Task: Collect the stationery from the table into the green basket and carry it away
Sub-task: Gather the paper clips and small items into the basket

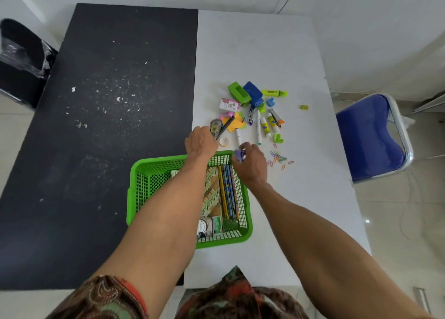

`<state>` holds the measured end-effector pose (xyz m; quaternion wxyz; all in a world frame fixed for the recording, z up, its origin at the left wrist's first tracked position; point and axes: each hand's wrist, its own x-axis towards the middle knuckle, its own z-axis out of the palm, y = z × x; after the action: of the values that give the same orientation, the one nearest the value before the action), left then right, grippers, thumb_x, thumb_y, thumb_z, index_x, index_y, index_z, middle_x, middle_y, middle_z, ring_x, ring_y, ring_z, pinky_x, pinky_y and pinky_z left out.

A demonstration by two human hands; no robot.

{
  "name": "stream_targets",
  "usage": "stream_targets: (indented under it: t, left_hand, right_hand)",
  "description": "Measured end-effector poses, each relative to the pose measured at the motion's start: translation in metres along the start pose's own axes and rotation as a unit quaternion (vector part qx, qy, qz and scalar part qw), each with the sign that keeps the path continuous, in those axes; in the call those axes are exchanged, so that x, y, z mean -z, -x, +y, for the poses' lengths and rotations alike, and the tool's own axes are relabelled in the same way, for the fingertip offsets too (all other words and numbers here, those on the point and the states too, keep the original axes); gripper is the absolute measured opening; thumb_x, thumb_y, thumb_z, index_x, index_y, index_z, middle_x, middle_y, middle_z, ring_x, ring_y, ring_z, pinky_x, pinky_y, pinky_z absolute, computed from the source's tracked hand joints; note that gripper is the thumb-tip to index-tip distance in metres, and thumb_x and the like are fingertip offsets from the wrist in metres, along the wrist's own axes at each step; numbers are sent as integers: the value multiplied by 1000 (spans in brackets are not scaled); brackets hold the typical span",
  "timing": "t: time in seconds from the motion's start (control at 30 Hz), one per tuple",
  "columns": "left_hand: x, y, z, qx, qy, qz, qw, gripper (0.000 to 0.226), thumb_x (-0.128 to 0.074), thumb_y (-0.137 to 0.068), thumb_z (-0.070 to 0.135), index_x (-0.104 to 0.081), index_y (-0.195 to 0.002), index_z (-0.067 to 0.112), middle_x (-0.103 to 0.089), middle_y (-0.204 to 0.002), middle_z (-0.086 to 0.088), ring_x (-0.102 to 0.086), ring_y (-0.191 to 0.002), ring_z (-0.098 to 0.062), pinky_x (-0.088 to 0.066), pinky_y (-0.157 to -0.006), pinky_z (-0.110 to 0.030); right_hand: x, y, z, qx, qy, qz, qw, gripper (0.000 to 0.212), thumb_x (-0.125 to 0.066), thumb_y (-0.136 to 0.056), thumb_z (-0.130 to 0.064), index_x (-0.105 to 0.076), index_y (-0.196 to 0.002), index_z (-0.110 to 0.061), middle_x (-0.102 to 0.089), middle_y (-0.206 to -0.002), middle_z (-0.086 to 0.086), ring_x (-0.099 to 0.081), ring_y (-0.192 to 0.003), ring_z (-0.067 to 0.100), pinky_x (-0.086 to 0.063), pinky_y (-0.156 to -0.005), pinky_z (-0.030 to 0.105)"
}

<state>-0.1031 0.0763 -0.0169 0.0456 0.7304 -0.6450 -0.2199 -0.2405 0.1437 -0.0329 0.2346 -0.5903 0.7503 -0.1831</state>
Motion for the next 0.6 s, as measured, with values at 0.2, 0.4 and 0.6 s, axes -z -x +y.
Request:
stream_targets:
  t: [0.2,0.4,0.6]
  left_hand:
    - [-3,25,-1,2,-14,11,1000,18,-56,-93,20,-61,-106,7,-60,-110,-12,-60,-99,-32,-47,-76,-39]
    - [-4,36,4,-4,-15,15,1000,20,-56,-94,20,-61,-107,5,-60,-108,-13,-60,-98,-32,-49,-76,-40]
    - [1,40,5,-4,-16,24,1000,17,-55,-94,18,-60,-104,6,-59,-107,-12,-59,-98,-32,-47,-76,-40]
  right_hand:
    - [-16,52,8,145,28,-69,987,22,-65,-80,-18,-60,-99,-7,-58,-93,10,-56,-80,29,-47,-65,34]
    - [-22,79,9,127,45,-181,974,20,-69,-80,-19,-68,-97,-10,-66,-95,9,-63,-79,26,-50,-68,28]
    - [-34,95,13,52,35,-268,961,19,-72,-82,-22,-70,-91,-5,-71,-92,9,-57,-72,15,-48,-64,22]
